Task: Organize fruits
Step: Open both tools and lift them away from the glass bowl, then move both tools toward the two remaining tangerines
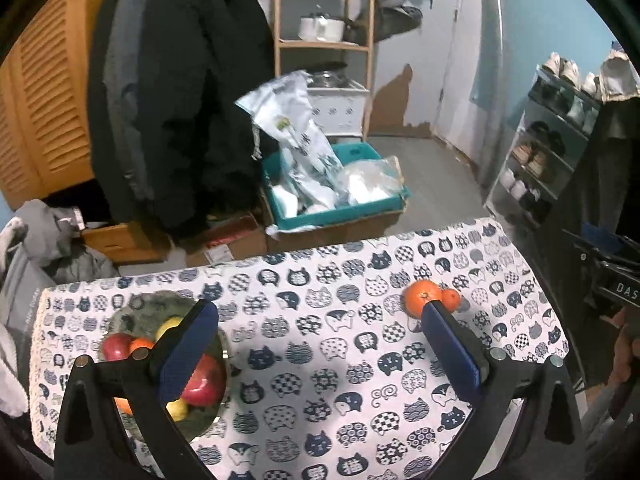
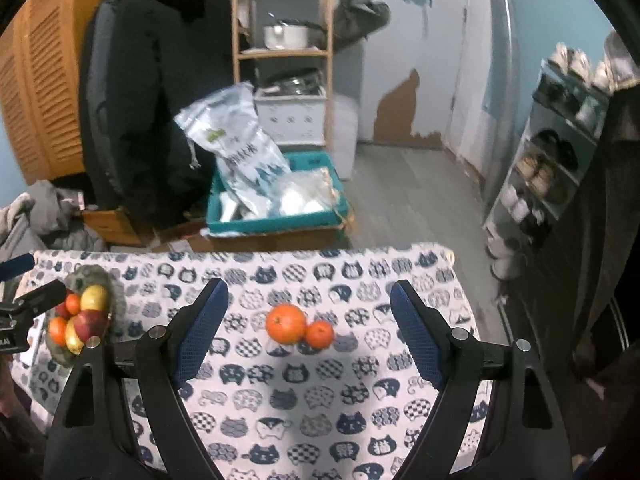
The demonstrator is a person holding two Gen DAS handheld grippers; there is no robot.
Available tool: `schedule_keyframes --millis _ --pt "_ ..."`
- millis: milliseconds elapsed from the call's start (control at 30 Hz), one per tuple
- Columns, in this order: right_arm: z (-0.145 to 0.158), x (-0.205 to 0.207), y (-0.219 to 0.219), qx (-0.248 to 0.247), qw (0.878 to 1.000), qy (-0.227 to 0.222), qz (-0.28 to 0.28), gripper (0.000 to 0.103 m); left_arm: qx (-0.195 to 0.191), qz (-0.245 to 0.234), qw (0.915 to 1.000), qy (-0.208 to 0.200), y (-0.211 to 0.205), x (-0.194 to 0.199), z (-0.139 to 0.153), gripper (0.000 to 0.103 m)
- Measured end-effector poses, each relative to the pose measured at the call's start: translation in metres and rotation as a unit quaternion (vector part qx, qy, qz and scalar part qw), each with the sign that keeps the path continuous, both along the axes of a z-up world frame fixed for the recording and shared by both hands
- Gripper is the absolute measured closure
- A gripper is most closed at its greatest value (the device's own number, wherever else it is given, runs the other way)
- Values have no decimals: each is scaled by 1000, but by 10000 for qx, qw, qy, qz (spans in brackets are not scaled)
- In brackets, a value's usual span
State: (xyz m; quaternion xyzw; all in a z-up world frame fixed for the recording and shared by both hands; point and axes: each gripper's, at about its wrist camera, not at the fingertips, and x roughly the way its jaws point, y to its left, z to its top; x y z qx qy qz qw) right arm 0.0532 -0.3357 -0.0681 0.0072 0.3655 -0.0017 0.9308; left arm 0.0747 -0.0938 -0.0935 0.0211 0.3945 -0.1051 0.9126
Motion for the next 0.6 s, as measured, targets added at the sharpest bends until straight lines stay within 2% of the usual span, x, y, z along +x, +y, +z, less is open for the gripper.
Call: schedule_keyframes --millis 233,600 --pt "-28 14 -24 45 9990 390 -200 21 123 -214 9995 197 -28 17 -23 1" --pt "-79 38 -38 -14 9946 1001 -279 21 208 -531 9955 758 -68 49 -76 1"
